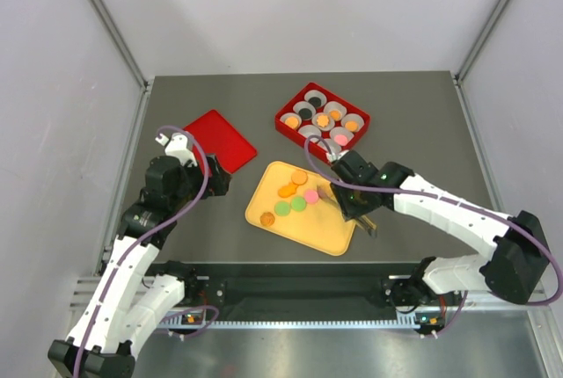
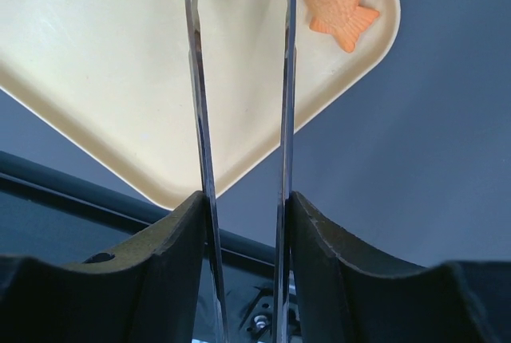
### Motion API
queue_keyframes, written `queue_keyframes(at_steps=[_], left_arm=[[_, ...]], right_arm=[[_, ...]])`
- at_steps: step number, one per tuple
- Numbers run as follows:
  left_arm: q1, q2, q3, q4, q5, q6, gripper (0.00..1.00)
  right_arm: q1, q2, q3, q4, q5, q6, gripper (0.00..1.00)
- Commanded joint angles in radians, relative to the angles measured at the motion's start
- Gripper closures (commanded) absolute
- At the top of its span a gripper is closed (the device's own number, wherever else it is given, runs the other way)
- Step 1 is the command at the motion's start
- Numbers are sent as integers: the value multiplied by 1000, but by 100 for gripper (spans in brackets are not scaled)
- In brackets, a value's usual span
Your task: Pack the cookies
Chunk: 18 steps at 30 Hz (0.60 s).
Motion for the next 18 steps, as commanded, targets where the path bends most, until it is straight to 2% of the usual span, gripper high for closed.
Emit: queue_keyframes(at_steps=[1,7,18], left_arm=[[-3,-18,-9,31,5,9,1],[-3,-18,-9,27,7,9,1],[-3,-8,-9,30,11,11,1]], right_arm=[[-24,4,54,5,-14,-22,60],[-59,-19,100,-24,-18,-42,69],[-79,-42,225,-70,-22,-69,69]])
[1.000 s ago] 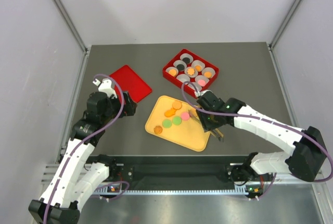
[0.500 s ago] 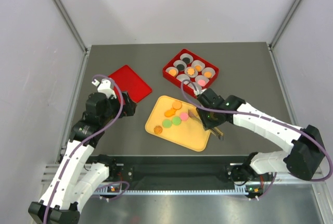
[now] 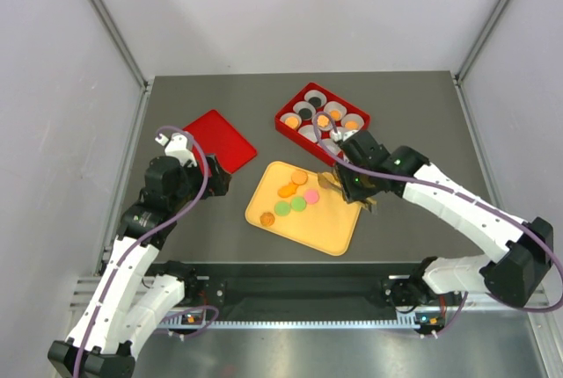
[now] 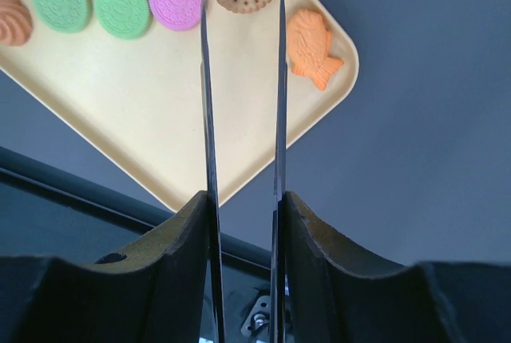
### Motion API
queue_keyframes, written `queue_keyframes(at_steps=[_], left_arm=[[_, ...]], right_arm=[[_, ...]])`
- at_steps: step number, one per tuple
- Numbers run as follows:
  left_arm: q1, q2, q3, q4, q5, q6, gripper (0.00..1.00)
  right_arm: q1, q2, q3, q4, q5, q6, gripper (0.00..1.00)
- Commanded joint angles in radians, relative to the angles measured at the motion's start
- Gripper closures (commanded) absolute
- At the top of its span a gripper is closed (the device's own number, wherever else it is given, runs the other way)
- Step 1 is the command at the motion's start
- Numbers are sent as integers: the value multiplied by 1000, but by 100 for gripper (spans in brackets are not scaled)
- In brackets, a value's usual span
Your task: Pack the cookies
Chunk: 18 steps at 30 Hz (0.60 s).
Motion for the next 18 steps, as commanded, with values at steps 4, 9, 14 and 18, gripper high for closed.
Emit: queue_keyframes(at_steps=[4,9,14,18], left_arm=[[-3,-1,-9,30,12,11,1],[-3,7,-9,30,8,9,1],[-3,11,-9,31,8,9,1],[-3,17,-9,30,8,9,1]], right_arm=[[-20,-15,110,-2,0,-29,69],[-52,31,225,14,7,-63,69],[-105,119,327,82,-17,-89,69],[-145,205,404,125,-16,-103,68]])
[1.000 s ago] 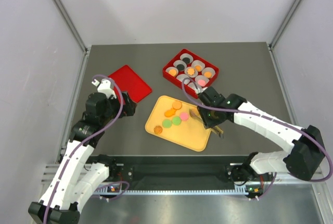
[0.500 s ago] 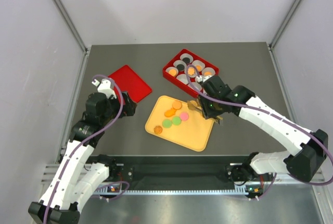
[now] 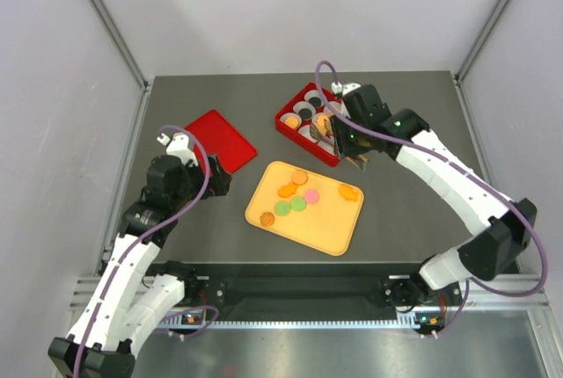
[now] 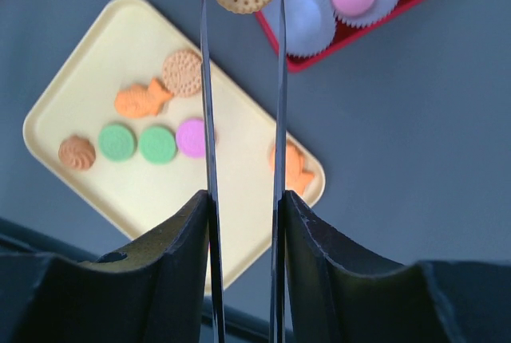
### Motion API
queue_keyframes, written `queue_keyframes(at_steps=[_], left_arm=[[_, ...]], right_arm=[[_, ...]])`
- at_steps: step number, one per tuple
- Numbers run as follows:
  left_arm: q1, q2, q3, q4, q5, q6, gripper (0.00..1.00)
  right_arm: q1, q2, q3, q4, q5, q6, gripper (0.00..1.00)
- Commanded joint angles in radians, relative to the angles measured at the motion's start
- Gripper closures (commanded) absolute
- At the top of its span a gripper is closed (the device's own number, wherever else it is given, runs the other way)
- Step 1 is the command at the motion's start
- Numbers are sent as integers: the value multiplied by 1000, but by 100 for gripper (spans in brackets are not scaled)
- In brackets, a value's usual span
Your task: Pack the cookies
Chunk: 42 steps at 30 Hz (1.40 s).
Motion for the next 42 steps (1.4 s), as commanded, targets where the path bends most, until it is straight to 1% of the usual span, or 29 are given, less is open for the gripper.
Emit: queue_keyframes(at_steps=[1,7,13,18,30,40,42], left_arm=[[-3,3,-6,30,7,9,1],[-3,9,-7,31,7,9,1],[-3,12,-7,30,7,9,1],[-3,9,-7,30,5,9,1],[-3,9,-7,30,7,9,1],[-3,9,-7,30,7,9,1],[-3,8,-7,30,7,9,1]], right_arm=[[-31,82,103,91,6,-33,68],[-68,243,186,123,-9,-44,69],[-70,349,232,146,-11,-38,69],[-73,381,243,151,-12,-39,68],[-77,391,228,151,-11,-41,64],[-79,384,229,140,-11,-48,58],[-80,384,231,138,-12,-51,55]])
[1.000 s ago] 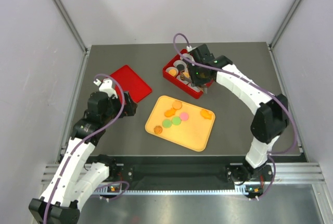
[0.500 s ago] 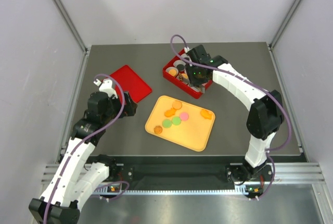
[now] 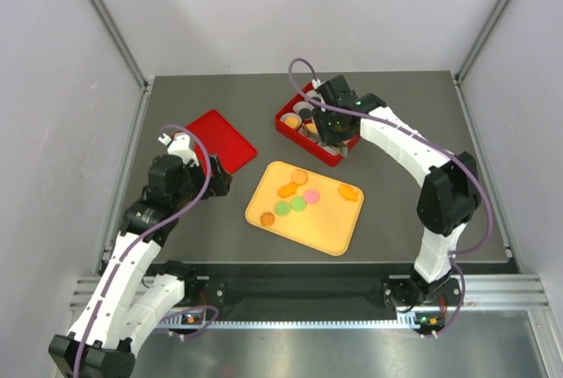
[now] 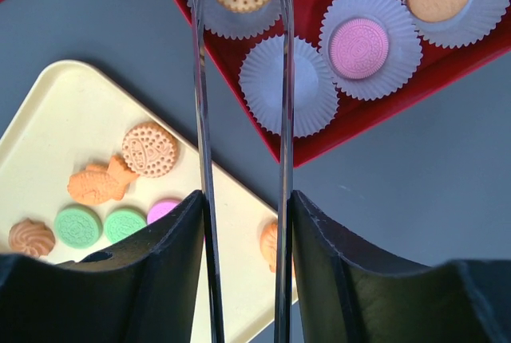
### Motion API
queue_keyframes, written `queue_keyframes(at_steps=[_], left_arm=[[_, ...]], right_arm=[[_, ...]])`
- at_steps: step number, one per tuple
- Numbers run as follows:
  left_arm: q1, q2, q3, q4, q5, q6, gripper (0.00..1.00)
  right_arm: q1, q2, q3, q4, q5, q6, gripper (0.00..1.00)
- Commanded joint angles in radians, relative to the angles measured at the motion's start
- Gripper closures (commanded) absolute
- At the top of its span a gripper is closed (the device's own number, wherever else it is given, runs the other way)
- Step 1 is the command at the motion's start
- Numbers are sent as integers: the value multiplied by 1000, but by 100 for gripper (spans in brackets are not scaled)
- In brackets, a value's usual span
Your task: Pack the cookies
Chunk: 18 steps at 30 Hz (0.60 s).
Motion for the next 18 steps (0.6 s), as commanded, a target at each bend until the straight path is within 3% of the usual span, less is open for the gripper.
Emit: queue_keyframes(at_steps=[1,18], left_arm=[[-3,-4,-2,30,5,9,1],[-3,-11,-2,30,7,8,1]], right_arm=[[-14,-12,51,34,-2,-17,55],[-19,-90,86,-14,22,-26,54]])
